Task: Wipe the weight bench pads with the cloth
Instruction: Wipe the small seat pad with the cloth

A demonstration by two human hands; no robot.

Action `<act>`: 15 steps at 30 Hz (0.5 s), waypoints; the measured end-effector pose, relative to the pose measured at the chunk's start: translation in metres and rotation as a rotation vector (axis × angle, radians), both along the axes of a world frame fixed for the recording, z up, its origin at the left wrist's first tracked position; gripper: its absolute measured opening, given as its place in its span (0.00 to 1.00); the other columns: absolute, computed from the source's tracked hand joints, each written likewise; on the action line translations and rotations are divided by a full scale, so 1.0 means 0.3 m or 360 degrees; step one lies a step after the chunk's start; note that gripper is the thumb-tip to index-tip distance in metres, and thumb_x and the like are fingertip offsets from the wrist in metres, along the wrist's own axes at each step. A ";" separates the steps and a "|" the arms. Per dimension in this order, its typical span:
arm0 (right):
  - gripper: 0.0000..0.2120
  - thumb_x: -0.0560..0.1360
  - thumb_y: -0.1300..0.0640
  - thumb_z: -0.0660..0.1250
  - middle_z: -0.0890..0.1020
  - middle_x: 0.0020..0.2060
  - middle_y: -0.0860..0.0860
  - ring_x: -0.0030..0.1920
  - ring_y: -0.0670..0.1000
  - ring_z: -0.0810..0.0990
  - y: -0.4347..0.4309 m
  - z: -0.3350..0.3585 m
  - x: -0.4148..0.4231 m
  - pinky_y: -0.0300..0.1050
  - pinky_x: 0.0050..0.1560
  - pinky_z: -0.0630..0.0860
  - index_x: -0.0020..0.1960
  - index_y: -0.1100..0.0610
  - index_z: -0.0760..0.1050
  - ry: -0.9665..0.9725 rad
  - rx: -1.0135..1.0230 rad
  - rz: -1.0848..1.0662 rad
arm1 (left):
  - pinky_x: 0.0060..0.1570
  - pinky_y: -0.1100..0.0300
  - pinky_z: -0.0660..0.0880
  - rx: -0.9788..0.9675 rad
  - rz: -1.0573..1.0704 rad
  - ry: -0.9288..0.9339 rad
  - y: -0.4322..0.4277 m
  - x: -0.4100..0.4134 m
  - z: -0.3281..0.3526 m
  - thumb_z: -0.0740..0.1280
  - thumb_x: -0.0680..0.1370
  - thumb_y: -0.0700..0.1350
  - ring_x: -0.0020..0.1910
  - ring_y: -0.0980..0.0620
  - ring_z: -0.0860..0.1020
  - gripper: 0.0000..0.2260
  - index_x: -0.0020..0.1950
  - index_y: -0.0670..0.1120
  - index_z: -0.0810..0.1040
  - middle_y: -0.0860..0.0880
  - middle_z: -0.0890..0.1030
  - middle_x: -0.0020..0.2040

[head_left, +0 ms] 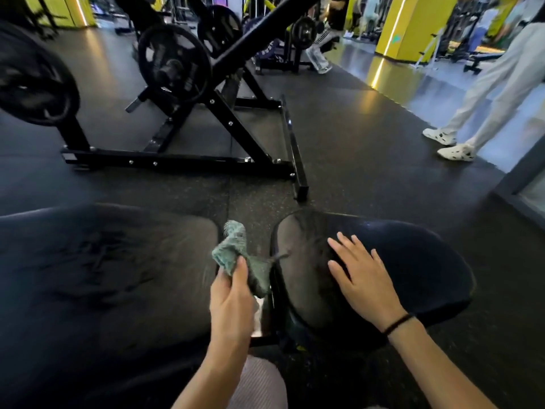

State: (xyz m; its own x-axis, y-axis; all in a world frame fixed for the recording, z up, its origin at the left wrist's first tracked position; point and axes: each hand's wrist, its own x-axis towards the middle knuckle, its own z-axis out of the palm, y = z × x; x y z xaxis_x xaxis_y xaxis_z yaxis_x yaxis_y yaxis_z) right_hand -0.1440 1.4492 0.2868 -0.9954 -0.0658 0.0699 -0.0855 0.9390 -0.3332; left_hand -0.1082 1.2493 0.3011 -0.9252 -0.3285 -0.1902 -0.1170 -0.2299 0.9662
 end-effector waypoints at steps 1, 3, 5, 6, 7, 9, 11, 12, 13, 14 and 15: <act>0.29 0.77 0.38 0.39 0.53 0.76 0.42 0.76 0.47 0.47 0.011 -0.021 -0.007 0.52 0.74 0.46 0.76 0.45 0.54 -0.0037 0.0149 0.0009 | 0.46 0.73 0.73 -0.0171 -0.0092 0.0012 0.020 -0.006 -0.021 0.58 0.81 0.46 0.54 0.53 0.77 0.12 0.62 0.46 0.75 0.49 0.79 0.58; 0.34 0.72 0.39 0.30 0.49 0.76 0.41 0.76 0.45 0.43 0.017 -0.041 -0.013 0.50 0.73 0.44 0.76 0.43 0.48 0.0011 0.0293 0.0033 | 0.66 0.71 0.60 -0.0421 -0.0381 0.0041 0.076 -0.026 -0.091 0.57 0.81 0.47 0.71 0.58 0.63 0.20 0.74 0.49 0.63 0.52 0.65 0.73; 0.33 0.73 0.40 0.29 0.49 0.76 0.41 0.76 0.46 0.44 0.008 -0.043 -0.011 0.50 0.73 0.44 0.76 0.44 0.49 0.0068 0.0291 0.0028 | 0.73 0.64 0.48 -0.0540 -0.0602 0.0141 0.117 -0.040 -0.143 0.55 0.81 0.53 0.74 0.65 0.48 0.25 0.77 0.53 0.51 0.60 0.50 0.77; 0.33 0.74 0.40 0.30 0.50 0.76 0.41 0.76 0.46 0.45 0.004 -0.039 -0.010 0.50 0.73 0.44 0.76 0.45 0.50 0.0074 0.0276 0.0020 | 0.73 0.64 0.45 -0.0577 -0.0658 0.0189 0.127 -0.052 -0.165 0.54 0.79 0.56 0.73 0.68 0.44 0.28 0.76 0.55 0.47 0.64 0.46 0.76; 0.32 0.74 0.40 0.31 0.50 0.76 0.41 0.76 0.46 0.45 0.005 -0.041 -0.014 0.50 0.72 0.44 0.76 0.45 0.51 0.0079 0.0261 0.0019 | 0.73 0.64 0.43 -0.0574 -0.0674 0.0215 0.133 -0.069 -0.179 0.53 0.78 0.59 0.72 0.70 0.42 0.30 0.76 0.56 0.45 0.66 0.44 0.75; 0.32 0.75 0.40 0.30 0.49 0.75 0.41 0.76 0.45 0.44 0.005 -0.046 -0.019 0.49 0.72 0.43 0.76 0.45 0.49 0.0047 0.0277 0.0011 | 0.72 0.68 0.44 -0.0509 -0.0651 0.0244 0.139 -0.114 -0.186 0.53 0.78 0.60 0.71 0.73 0.44 0.29 0.76 0.57 0.45 0.66 0.45 0.75; 0.31 0.75 0.39 0.28 0.47 0.75 0.40 0.75 0.44 0.43 0.003 -0.052 -0.023 0.49 0.73 0.43 0.75 0.44 0.46 0.0039 0.0285 0.0000 | 0.67 0.78 0.47 -0.0397 -0.0577 0.0231 0.140 -0.177 -0.184 0.54 0.81 0.55 0.69 0.76 0.48 0.25 0.75 0.56 0.48 0.65 0.49 0.74; 0.30 0.75 0.39 0.29 0.46 0.75 0.39 0.75 0.43 0.42 0.000 -0.050 -0.025 0.49 0.73 0.42 0.75 0.44 0.45 0.0039 0.0278 -0.0007 | 0.62 0.83 0.48 -0.0376 -0.0545 0.0194 0.138 -0.218 -0.185 0.53 0.81 0.51 0.69 0.75 0.50 0.24 0.76 0.53 0.50 0.63 0.51 0.74; 0.29 0.75 0.39 0.30 0.45 0.75 0.38 0.75 0.42 0.40 -0.001 -0.049 -0.027 0.48 0.73 0.41 0.75 0.43 0.44 0.0020 0.0272 -0.0009 | 0.60 0.85 0.49 -0.0373 -0.0527 0.0137 0.134 -0.265 -0.186 0.53 0.82 0.49 0.70 0.72 0.53 0.23 0.76 0.52 0.52 0.62 0.54 0.73; 0.28 0.75 0.40 0.30 0.43 0.75 0.38 0.75 0.41 0.39 -0.001 -0.047 -0.026 0.48 0.73 0.39 0.74 0.42 0.42 -0.0003 0.0266 -0.0007 | 0.60 0.83 0.52 -0.0352 -0.0521 0.0065 0.133 -0.310 -0.182 0.54 0.82 0.48 0.71 0.66 0.57 0.21 0.76 0.51 0.56 0.60 0.58 0.72; 0.28 0.75 0.40 0.30 0.42 0.74 0.37 0.74 0.40 0.37 -0.001 -0.044 -0.027 0.47 0.73 0.38 0.74 0.42 0.41 -0.0013 0.0256 -0.0001 | 0.64 0.76 0.56 -0.0298 -0.0511 -0.0018 0.131 -0.356 -0.175 0.55 0.82 0.49 0.70 0.60 0.62 0.19 0.74 0.52 0.62 0.58 0.64 0.71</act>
State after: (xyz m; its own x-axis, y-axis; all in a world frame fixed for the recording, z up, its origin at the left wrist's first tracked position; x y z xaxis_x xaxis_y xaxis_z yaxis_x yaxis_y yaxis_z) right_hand -0.1522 1.4490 0.2736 -0.9959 -0.0747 0.0506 -0.0826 0.9803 -0.1793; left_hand -0.2151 1.2886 0.2486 -0.9850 -0.0516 -0.1649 -0.1652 0.0012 0.9863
